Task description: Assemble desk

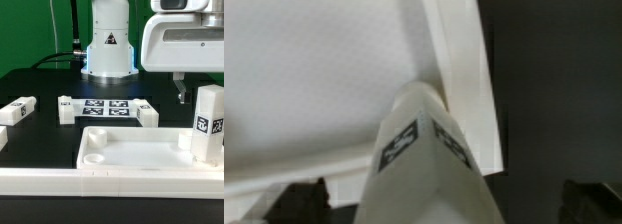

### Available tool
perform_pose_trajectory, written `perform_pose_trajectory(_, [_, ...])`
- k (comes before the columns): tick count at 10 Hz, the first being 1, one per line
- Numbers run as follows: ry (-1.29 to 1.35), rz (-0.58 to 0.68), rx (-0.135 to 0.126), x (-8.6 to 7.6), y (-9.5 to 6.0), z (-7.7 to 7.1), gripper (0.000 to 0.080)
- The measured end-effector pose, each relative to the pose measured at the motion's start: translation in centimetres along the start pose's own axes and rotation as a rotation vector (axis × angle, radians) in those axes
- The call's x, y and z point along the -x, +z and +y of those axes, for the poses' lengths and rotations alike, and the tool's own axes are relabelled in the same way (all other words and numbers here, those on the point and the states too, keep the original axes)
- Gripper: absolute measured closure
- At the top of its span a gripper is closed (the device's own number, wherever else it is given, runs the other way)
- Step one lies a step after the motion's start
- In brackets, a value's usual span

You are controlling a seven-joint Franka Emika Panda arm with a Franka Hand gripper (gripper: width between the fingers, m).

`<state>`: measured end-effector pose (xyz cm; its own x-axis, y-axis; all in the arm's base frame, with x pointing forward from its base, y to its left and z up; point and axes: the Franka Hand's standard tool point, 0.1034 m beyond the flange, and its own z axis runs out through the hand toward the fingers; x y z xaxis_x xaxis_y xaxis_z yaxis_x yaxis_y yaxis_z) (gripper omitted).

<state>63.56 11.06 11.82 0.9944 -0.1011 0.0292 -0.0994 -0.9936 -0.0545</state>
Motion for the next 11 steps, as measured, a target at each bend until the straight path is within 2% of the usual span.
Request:
perform_pose_trajectory(4, [-0.363, 0.016, 0.0, -0.18, 0.05, -0.15, 0.0151])
perform_pose_trajectory(6, [-0.523, 0.029, 0.008, -0.41, 0.05, -0.04, 0.0151])
perform_pose_trajectory(7, [-0.526, 0.034, 0.008, -0.45, 0.07, -0.09, 0.0151])
perform_pose_trajectory(8, [-0.525, 0.034, 0.008, -0.46, 0.06, -0.08, 0.0278])
perform_pose_trajectory(9, [-0.525, 0.034, 0.008, -0.46, 0.06, -0.08, 0.0278])
perform_pose_trajectory(10, [-0.525, 0.034, 0.008, -0.46, 0.06, -0.08, 0.0416])
perform_pose_trajectory(11, [-0.524, 0.034, 0.008, -0.5, 0.05, -0.02, 0.0511])
